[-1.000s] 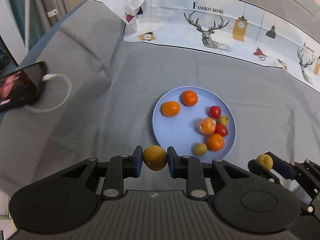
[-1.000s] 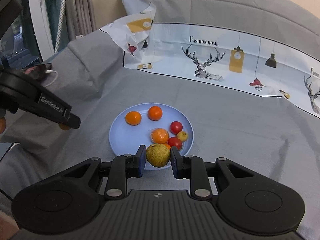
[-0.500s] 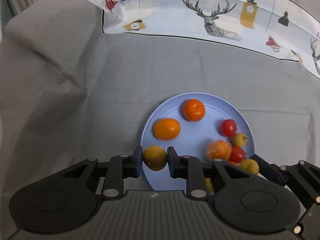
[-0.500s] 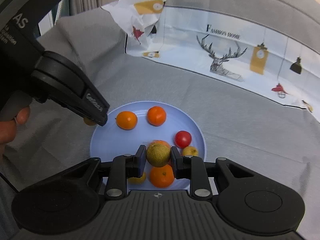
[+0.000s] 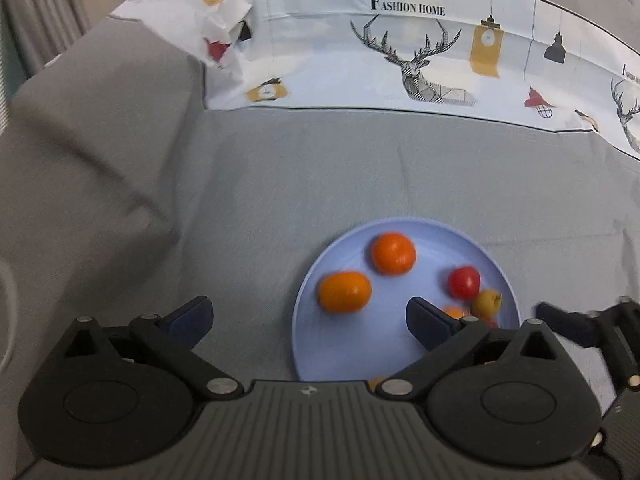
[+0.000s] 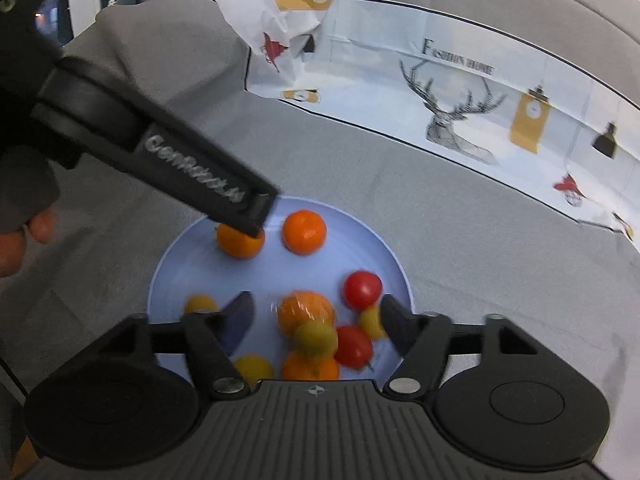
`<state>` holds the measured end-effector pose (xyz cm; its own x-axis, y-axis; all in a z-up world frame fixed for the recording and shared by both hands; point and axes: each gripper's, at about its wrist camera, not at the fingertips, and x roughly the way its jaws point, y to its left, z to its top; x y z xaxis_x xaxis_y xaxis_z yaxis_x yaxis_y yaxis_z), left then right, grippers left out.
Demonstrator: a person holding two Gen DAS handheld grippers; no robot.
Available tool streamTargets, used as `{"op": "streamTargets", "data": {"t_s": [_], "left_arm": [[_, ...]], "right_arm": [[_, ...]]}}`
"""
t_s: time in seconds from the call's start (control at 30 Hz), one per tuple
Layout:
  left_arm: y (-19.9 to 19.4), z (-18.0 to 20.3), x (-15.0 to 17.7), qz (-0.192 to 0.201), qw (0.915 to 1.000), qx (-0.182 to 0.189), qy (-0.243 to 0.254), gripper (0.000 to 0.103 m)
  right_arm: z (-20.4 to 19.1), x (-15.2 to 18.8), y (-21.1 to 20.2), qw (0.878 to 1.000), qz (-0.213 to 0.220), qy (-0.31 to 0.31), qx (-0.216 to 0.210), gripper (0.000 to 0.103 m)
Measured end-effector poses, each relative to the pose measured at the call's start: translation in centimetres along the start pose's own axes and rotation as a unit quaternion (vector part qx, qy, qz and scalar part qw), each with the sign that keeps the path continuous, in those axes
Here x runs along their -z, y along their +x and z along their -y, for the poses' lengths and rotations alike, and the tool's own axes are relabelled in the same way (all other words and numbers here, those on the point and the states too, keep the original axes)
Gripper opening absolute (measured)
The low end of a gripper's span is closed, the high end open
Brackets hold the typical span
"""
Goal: Organize fruits
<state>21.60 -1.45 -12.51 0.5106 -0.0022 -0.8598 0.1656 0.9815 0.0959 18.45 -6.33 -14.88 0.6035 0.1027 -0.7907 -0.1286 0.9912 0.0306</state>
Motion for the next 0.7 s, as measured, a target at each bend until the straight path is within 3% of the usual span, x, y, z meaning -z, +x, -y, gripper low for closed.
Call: {"op": "streamTargets", "data": {"t_s": [0.17, 0.3, 0.4, 0.7], "left_arm": [[-3.7, -1.0, 3.2, -0.013, 0.9995, -0.013, -0.024, 0.103], [-7.2, -2.7, 5.9, -0.021, 0.9973, -0.022, -0.066, 0.103], [-9.6, -3.5, 7.5, -0.016, 0.996, -0.021, -0.085, 0.103], [-15.6, -2.9, 11.5, 0.037, 0.9965, -0.041, -0.063, 0.103]], "right_arm": [[-0.5, 1.9, -3.7, 0.999, -0.027, 0.022, 0.001, 0.091], [-1.7, 3.6, -7.2, 0.998, -0.044, 0.032, 0.0, 0.095], [-2.4, 4.5, -10.1, 0.999, -0.027, 0.04, 0.011, 0.096], [-2.7, 5.5, -16.9, 0.996, 0.059, 0.052, 0.043, 0.099]]}}
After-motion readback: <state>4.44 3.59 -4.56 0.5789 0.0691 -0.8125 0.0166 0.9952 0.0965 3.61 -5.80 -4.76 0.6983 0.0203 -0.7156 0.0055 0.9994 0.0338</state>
